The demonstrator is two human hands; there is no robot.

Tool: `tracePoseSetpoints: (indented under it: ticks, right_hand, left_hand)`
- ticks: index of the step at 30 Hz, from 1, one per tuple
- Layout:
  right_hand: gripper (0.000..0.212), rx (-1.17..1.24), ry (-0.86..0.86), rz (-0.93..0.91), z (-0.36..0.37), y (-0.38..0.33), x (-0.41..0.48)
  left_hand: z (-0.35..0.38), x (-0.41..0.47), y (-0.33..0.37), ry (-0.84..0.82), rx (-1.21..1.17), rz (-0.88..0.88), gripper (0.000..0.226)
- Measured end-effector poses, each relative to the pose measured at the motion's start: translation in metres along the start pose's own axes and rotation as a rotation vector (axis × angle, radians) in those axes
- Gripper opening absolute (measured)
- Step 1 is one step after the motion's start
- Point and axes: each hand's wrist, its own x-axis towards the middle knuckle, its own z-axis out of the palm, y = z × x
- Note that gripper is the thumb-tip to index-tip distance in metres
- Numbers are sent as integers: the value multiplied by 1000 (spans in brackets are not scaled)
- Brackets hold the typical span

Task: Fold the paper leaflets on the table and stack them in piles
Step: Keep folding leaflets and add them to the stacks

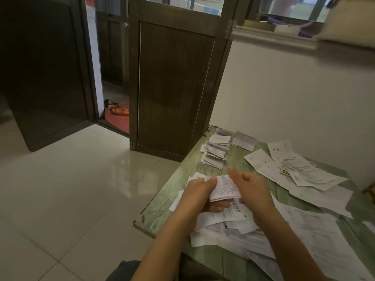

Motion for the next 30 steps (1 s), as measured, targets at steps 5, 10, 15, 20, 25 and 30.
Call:
tracePoseSetpoints:
  ticks: [5,10,15,20,25,30]
  right_hand:
    - [31,-587,-50,-135,7,22,21]
    - [27,-462,41,-293,37,34,35]
    - [33,-746,47,-301,51,58,45]
    - [34,-851,244,-459,64,72,45]
    - [36,-891,285,-501,65,81,51]
    - [23,-905,355,-453,70,79,48]
  left_hand:
    - [-9,15,-6,83,6,-207,15]
    - [-2,28,-19,175,4,-224,15]
    - [0,33,-24,231,313,-142,22]
    - [6,38,-35,611,1331,396,17]
    - [6,40,-71,236,1436,399,52]
    - [-10,25,-96,202,1586,365,56]
